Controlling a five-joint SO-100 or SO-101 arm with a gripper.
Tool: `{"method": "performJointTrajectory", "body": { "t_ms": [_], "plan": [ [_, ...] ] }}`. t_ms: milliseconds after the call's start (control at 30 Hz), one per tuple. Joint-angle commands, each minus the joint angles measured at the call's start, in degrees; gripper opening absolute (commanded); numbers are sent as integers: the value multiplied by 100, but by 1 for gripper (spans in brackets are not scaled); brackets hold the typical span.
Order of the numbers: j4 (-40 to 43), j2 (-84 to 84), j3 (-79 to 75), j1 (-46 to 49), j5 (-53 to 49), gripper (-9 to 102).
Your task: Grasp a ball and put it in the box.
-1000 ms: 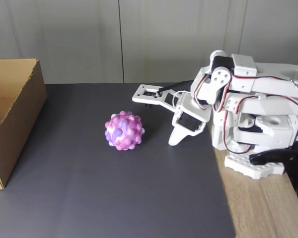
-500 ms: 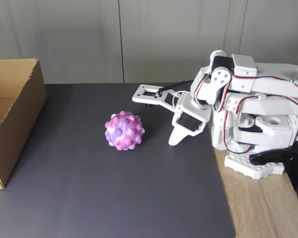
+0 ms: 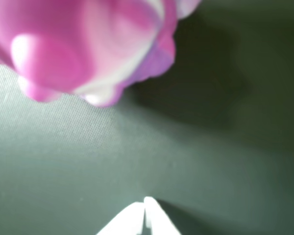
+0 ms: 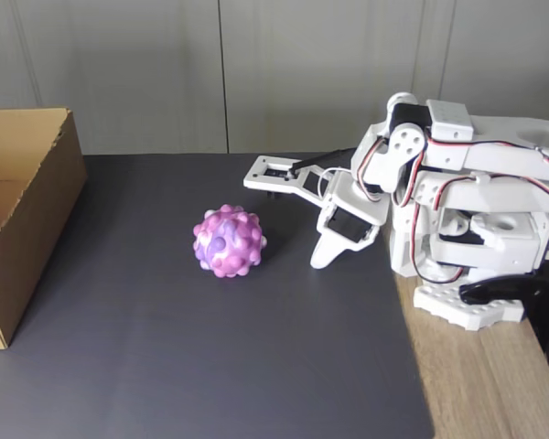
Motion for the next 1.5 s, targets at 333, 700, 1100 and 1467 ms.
{"method": "performJointTrajectory", "body": {
  "t_ms": [333,700,1100,1467],
  "plan": [
    [105,-44,18,44,-9,0],
    [105,-44,18,44,-9,0],
    [114,-44,18,-53,-18,0],
    [132,-35,26,-97,158,0]
  ]
}}
